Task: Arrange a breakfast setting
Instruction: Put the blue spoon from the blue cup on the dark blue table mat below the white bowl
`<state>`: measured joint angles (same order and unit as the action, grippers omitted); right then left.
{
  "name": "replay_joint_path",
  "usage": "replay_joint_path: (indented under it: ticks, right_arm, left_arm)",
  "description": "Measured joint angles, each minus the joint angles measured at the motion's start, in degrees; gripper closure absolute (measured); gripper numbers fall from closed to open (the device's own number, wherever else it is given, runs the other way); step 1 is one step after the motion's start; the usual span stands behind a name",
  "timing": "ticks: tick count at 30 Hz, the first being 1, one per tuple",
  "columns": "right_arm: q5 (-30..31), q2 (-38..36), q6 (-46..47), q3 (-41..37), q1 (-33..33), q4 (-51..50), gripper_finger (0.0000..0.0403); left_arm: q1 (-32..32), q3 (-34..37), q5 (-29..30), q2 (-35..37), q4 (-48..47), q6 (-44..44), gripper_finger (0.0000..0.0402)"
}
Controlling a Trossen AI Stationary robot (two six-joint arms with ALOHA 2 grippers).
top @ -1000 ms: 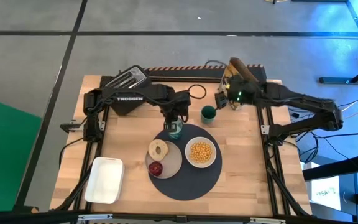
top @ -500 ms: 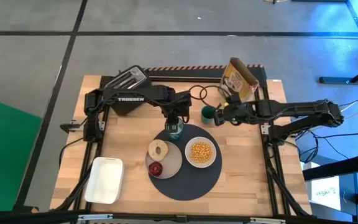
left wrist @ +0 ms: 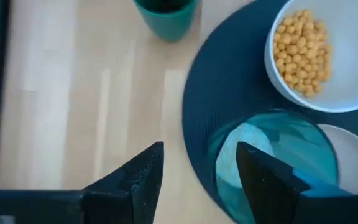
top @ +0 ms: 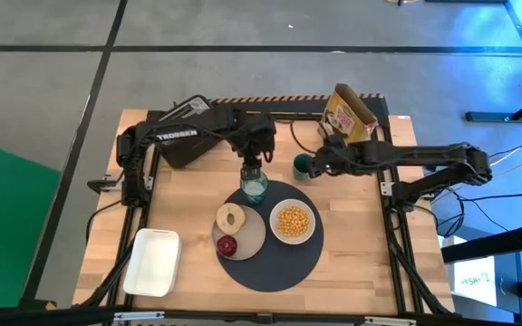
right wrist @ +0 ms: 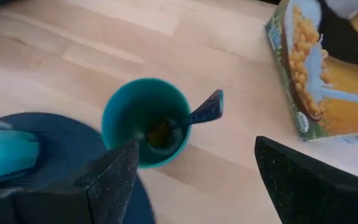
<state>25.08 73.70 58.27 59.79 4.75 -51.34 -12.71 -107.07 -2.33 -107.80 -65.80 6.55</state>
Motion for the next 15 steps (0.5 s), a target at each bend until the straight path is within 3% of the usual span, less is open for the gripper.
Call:
replay_joint_path:
  ticks: [8,15]
  right_arm:
    - [-4.7,3.1,-6.8,0.0,7.8,3.8,0.0106]
    - [-11.2,6.3,-9.8,0.0,10.8,5.2,0.0196]
  left_arm:
    - [-2.1,-7.8,1.5,1.4,-1.6,0.0,0.0206]
    - [-4.1,-8.1,3.3,2.4,-3.4,0.0,0.0207]
